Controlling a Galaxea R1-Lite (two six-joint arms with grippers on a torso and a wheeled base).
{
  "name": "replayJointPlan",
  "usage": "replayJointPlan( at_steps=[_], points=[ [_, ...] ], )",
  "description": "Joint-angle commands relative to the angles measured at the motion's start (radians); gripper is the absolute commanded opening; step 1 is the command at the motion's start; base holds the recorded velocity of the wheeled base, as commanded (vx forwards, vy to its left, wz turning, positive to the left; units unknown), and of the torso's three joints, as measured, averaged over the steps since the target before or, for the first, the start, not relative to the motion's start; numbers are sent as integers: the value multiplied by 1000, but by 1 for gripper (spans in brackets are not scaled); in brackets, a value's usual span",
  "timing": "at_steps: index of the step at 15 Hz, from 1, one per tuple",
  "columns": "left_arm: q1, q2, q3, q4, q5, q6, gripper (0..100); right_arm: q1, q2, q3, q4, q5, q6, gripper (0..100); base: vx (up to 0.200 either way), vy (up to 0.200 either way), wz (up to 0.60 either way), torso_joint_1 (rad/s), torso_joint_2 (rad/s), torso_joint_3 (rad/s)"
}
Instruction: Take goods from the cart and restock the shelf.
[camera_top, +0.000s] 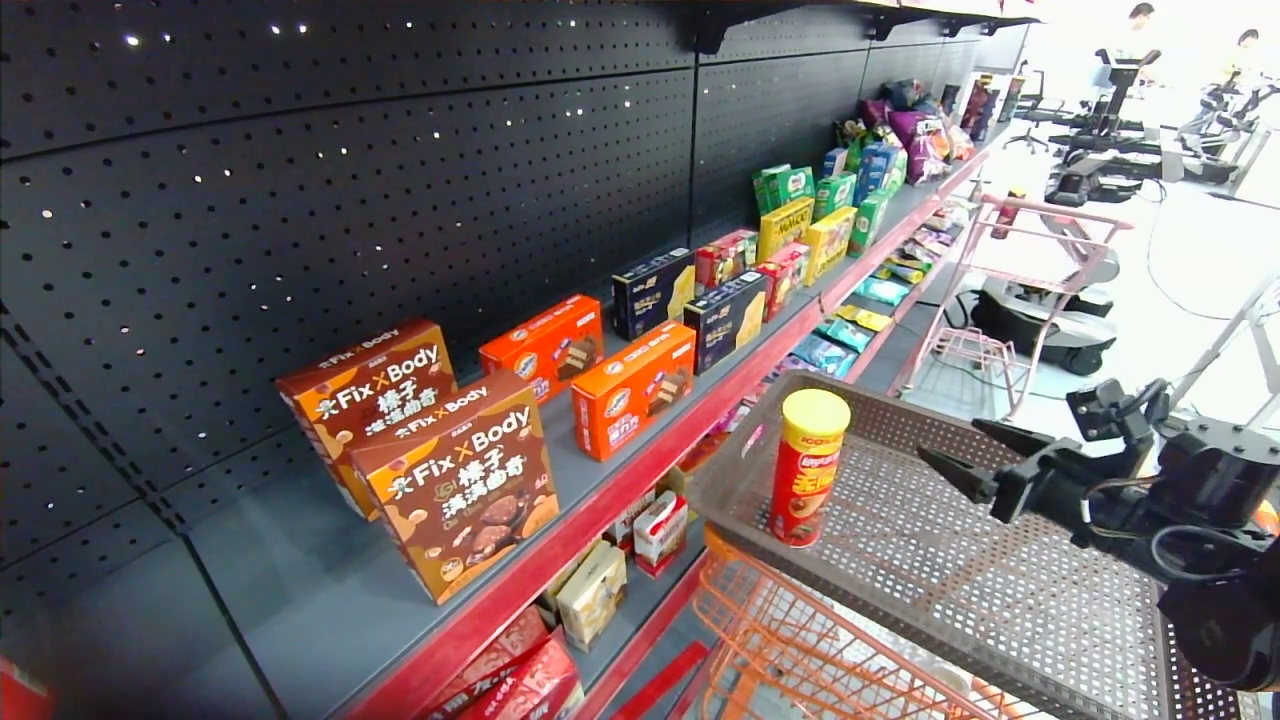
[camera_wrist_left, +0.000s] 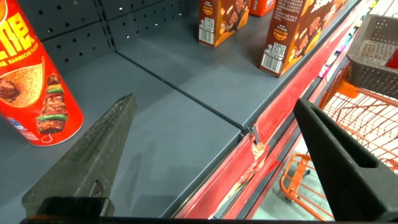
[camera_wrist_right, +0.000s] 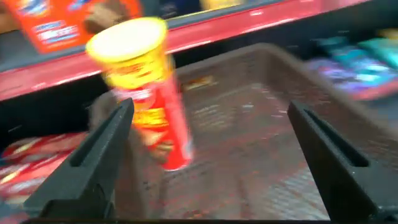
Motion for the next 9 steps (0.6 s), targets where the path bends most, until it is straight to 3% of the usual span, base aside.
replayJointPlan(
  at_steps=[1, 3, 9],
  points=[
    [0, 0, 0, -1, 1, -1, 100, 24, 85, -32, -6, 54, 4, 100, 0, 0, 0, 0, 0, 0],
    [0, 0, 0, -1, 1, -1, 100, 31, 141, -95, -6, 121, 27, 100, 0, 0, 0, 0, 0, 0],
    [0, 0, 0, -1, 1, -1, 100, 135, 296, -325, -8, 113, 90, 100, 0, 0, 0, 0, 0, 0]
  ],
)
